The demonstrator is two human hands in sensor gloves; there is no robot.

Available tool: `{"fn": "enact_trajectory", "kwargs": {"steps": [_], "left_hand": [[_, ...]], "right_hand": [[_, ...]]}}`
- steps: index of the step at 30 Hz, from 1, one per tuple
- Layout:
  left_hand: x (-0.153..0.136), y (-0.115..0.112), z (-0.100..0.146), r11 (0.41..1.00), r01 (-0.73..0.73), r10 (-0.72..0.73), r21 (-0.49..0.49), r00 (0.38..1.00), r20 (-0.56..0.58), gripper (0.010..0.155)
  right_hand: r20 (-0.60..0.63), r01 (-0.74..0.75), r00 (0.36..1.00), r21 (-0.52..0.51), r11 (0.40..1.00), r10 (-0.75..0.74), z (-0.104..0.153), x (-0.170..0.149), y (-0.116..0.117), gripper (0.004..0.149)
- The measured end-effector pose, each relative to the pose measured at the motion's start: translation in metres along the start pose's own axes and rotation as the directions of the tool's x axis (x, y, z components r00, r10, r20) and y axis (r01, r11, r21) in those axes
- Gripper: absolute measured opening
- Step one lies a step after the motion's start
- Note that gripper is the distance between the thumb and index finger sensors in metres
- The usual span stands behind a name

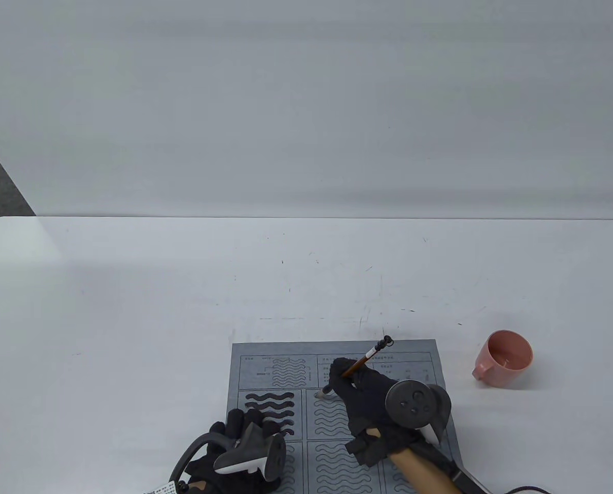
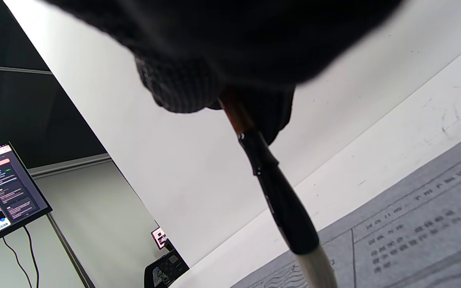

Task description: Trace patterns on water writing practice cloth with Chinese brush

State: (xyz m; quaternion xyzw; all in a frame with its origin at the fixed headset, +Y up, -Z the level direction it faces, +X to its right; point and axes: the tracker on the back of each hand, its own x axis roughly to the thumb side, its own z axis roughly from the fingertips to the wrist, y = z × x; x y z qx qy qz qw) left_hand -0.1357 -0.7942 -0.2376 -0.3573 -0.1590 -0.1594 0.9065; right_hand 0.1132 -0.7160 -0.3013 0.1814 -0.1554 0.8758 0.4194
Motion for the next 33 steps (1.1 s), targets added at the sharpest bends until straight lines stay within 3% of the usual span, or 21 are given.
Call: {"fn": "enact_trajectory", "kwargs": {"steps": [33], "left_hand": [[0.0000, 0.0000, 0.0001, 1.000, -0.001, 0.001, -0.001, 1.000, 0.002, 0.090]], "right_hand": [[-0.026, -0.049, 0.998, -0.019, 0.999, 0.049, 0.0021, -0.0061, -0.0015, 0.036]]}}
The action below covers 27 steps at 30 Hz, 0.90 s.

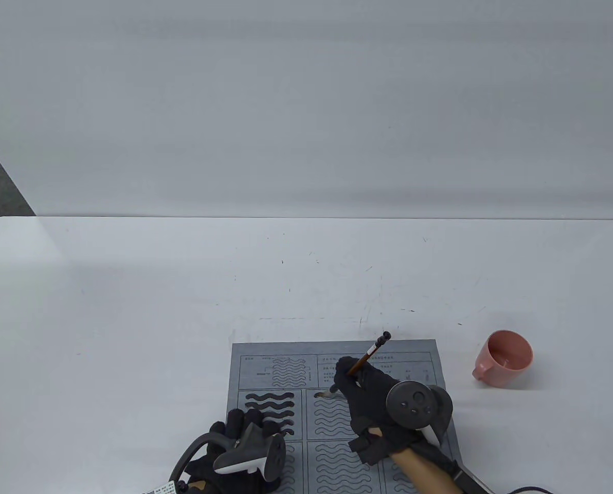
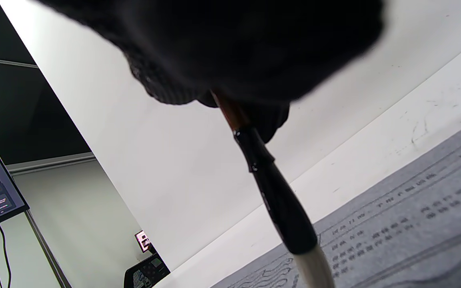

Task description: Trace patterns on water writing practice cloth with Chinese brush

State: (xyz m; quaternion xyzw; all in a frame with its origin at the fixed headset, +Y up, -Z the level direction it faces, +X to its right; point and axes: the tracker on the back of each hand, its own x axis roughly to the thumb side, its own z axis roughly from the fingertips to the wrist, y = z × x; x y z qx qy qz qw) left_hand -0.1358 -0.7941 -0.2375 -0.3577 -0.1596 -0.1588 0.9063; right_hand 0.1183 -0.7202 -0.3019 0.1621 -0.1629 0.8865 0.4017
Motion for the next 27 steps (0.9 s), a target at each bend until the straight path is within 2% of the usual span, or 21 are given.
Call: {"fn": "enact_trajectory", "kwargs": {"steps": [27], "left_hand": [[0.0000, 0.0000, 0.0000, 1.000, 0.000, 0.000, 0.000, 1.000, 0.000, 0.090]], "right_hand": [[-0.012, -0.031, 0.999, -0.008, 0.999, 0.031, 0.0008, -0.0053, -0.0049, 0.037]]}}
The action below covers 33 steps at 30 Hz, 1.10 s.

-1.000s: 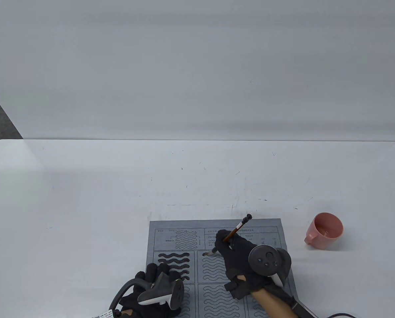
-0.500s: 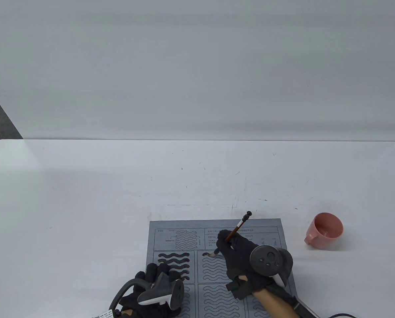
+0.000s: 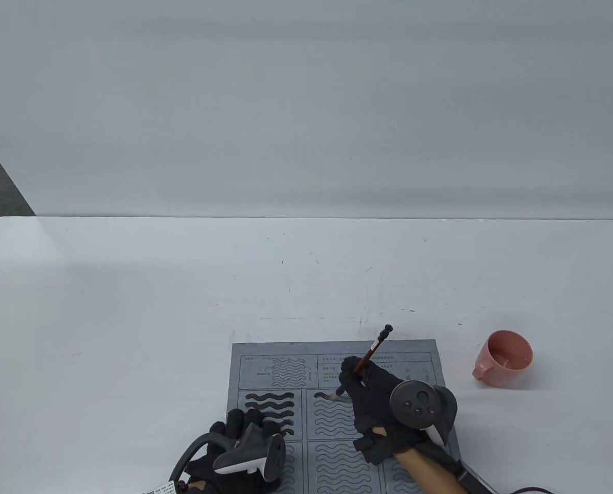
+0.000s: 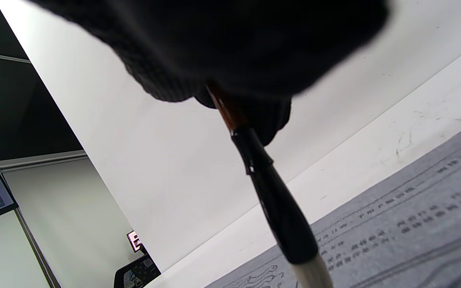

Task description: Trace patterns on water writing practice cloth with Chinese brush

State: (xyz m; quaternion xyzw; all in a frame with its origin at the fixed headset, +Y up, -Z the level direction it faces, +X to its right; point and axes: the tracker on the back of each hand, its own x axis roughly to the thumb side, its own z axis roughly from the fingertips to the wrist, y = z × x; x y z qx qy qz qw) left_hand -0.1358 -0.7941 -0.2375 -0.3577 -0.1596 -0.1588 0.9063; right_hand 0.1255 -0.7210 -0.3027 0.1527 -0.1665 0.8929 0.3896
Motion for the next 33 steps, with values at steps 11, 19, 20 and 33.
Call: {"fn": "enact_trajectory", "kwargs": {"steps": [11, 19, 20, 33], "left_hand": [[0.0000, 0.0000, 0.0000, 1.000, 0.000, 0.000, 0.000, 1.000, 0.000, 0.090], [0.0000, 0.0000, 0.0000, 1.000, 0.000, 0.000, 0.000, 1.000, 0.000, 0.090], [0.0000, 0.0000, 0.0000, 1.000, 0.000, 0.000, 0.000, 1.000, 0.000, 0.090], [0.0000, 0.0000, 0.0000, 1.000, 0.000, 0.000, 0.000, 1.000, 0.000, 0.090]], "right_hand": [[-0.012, -0.010, 1.000, -0.011, 1.000, 0.010, -0.0004, -0.0031, -0.0036, 0.037], [-0.022, -0.027, 0.999, -0.028, 0.999, 0.026, -0.0007, -0.0049, -0.0062, 0.037], [-0.023, -0.029, 0.999, -0.029, 0.999, 0.028, -0.0007, -0.0050, -0.0065, 0.036], [-0.032, -0.035, 0.999, -0.040, 0.999, 0.033, -0.0009, -0.0072, -0.0088, 0.036]]}}
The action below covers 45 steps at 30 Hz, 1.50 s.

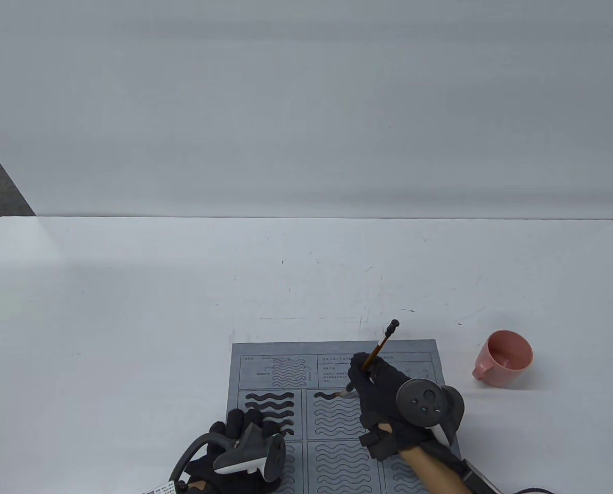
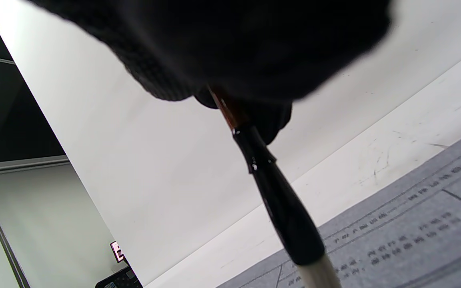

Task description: Trace patterns on water writing practice cloth with Chinese brush

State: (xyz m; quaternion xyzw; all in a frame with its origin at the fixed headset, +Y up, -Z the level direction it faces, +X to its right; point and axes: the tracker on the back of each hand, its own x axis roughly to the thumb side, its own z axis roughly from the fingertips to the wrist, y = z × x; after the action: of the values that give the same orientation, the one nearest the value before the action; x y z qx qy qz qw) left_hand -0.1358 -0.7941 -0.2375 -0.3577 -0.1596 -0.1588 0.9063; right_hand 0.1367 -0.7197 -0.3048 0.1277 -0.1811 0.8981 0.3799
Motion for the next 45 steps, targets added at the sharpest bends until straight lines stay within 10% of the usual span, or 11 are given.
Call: {"fn": "enact_trajectory", "kwargs": {"steps": [45], "left_hand": [[0.0000, 0.0000, 0.0000, 1.000, 0.000, 0.000, 0.000, 1.000, 0.000, 0.090]], "right_hand": [[-0.024, -0.049, 0.999, -0.038, 0.998, 0.048, -0.0008, -0.0069, -0.0093, 0.036]]}}
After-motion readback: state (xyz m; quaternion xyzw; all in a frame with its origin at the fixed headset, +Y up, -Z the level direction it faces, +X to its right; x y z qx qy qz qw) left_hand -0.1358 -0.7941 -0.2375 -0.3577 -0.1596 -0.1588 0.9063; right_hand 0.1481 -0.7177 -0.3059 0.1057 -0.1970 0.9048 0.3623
